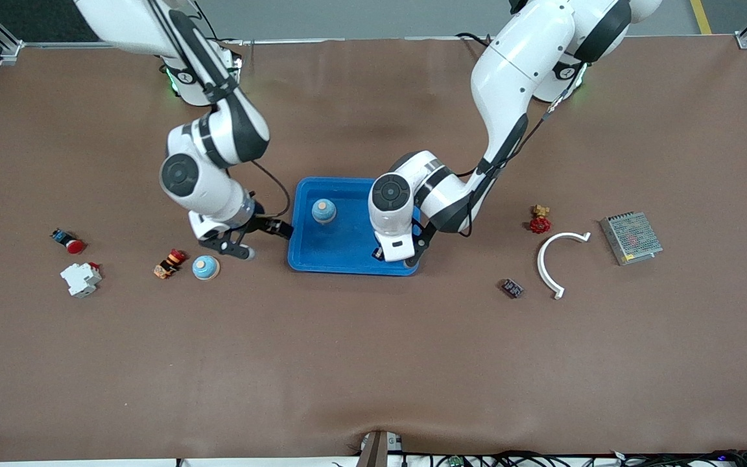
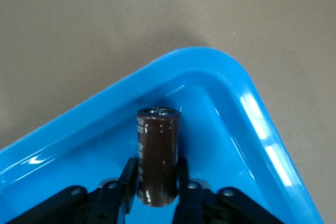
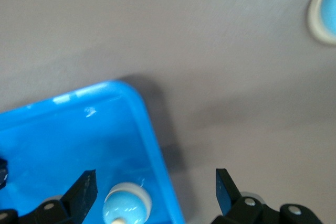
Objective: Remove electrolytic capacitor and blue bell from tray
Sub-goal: 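Grasp the second capacitor with the left gripper while the right gripper grasps the bell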
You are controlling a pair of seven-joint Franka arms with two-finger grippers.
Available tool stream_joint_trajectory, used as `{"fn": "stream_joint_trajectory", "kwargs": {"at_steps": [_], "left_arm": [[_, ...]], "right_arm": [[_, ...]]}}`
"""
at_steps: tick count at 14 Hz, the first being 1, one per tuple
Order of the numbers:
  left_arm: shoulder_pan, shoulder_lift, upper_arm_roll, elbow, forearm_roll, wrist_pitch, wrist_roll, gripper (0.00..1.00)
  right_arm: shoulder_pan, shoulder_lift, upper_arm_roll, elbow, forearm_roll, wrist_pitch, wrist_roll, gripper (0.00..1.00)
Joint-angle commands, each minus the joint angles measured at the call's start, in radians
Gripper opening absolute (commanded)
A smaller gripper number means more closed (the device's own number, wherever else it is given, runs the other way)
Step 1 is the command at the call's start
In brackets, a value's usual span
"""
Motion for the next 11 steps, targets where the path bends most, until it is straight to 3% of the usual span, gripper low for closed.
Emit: {"fn": "stream_joint_trajectory", "kwargs": {"at_steps": [1,5,7,11], "left_arm": [[-0.014,-0.034,0.013,0.014,0.013,-0.124,0.004,0.0],[0.016,-0.186,0.02,0.014,0.012,-0.28,0.157,0.0],[0.107,-0.272,0.008,-0.002,0.006,-0.355,0.272,0.0],[0.234,-0.344,0.007,-0.078,0.013,-0.411,0.481,0.0]], "right_arm": [[0.077,-0.044,-0.01,-0.075,-0.016,0.067,0.105,1.0],[0.162,-0.038,-0.011,-0.078,-0.027,0.08,0.164,1.0],[0.191,-0.033,-0.011,-0.078,-0.037,0.094,0.211,1.0],[0.222,-0.004,-0.011,-0.08,-0.178,0.134,0.358,1.0]]}}
